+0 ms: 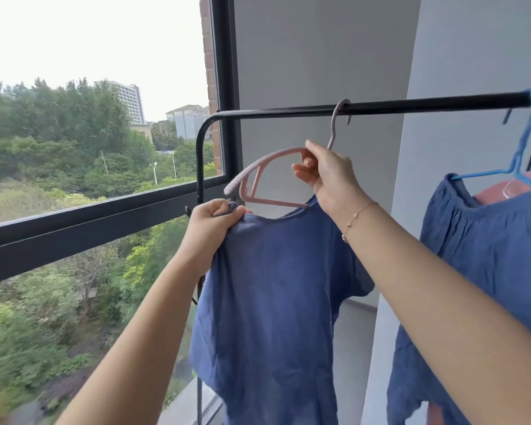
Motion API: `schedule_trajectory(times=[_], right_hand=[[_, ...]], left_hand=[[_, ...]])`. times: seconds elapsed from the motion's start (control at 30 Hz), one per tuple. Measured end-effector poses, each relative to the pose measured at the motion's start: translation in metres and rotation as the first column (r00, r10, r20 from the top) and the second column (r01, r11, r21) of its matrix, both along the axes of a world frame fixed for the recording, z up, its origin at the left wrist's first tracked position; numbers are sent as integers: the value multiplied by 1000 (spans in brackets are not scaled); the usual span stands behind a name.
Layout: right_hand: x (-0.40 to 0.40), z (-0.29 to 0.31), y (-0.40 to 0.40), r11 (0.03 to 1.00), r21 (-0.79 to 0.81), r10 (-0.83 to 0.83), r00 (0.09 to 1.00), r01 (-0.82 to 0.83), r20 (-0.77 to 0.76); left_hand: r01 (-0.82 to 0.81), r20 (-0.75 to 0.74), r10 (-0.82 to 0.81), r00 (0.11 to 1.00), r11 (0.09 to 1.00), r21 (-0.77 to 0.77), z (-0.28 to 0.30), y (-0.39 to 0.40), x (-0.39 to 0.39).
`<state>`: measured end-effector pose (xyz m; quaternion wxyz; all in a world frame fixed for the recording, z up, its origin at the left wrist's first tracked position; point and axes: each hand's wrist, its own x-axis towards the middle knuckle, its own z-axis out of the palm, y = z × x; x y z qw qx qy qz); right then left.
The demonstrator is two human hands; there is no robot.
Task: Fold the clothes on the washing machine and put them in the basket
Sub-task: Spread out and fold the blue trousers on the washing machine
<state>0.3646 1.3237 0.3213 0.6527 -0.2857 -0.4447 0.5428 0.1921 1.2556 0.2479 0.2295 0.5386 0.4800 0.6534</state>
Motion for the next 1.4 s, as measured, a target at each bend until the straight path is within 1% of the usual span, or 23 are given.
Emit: schedule_trajectory(times=[0.1, 0.23, 0.33, 0.43, 0.53, 0.6, 0.7, 0.83, 0.9, 1.0, 1.07, 1.13, 1.23, 1.27, 1.3, 1.37, 1.4], right_hand=[[0, 0, -9, 998, 23, 66, 996, -65, -61], [7, -8, -18, 993, 58, 105, 992, -101, -65], [23, -27, -20, 998, 55, 20, 996, -16, -81], [40, -62, -17, 994, -1, -108, 991, 108, -84], [52, -105, -9, 972, -73, -227, 974, 225, -16], [59, -131, -5, 955, -122, -264, 962, 270, 65], [60, -164, -12, 958, -179, -190, 964, 224, 187], [50, -191, -34, 966, -244, -2, 940, 90, 342], [46, -205, -50, 973, -232, 89, 902, 13, 422], [46, -231, -72, 970, -197, 234, 786, -145, 572], [39, -250, -86, 923, -259, 384, 671, -283, 634], [34, -266, -100, 865, -318, 498, 580, -389, 645], [27, -284, -118, 778, -358, 610, 482, -517, 629], [25, -289, -123, 768, -362, 613, 442, -527, 655], [25, -293, -127, 779, -356, 589, 406, -517, 698], [22, -307, -132, 832, -304, 494, 370, -464, 787], [21, -314, -132, 866, -264, 431, 367, -425, 824]], left_hand=[[78, -9, -78, 997, 996, -43, -8, 4, 14], [150, 35, -148, 988, 987, -60, -20, 10, 36], [140, 114, -128, 985, 985, -96, -32, 15, 44], [132, 130, -114, 985, 982, -133, -44, 17, 49], [152, 114, -135, 984, 975, -163, -53, 17, 60], [161, 104, -144, 984, 972, -173, -57, 16, 65], [175, 107, -158, 982, 968, -182, -60, 15, 68], [194, 63, -184, 981, 956, -221, -66, 6, 70], [196, 32, -193, 981, 957, -216, -73, -3, 67], [171, -6, -176, 984, 965, -200, -76, -23, 63], [157, -13, -163, 987, 969, -190, -82, -37, 57], [145, -12, -149, 989, 973, -182, -86, -50, 54], [88, -2, -90, 996, 977, -193, -93, -70, 50], [60, 4, -61, 998, 979, -196, -94, -78, 50], [23, 3, -23, 1000, 981, -193, -94, -87, 49], [-65, 0, 66, 998, 982, -175, -92, -110, 47], [-106, 3, 108, 994, 981, -163, -90, -122, 45]])
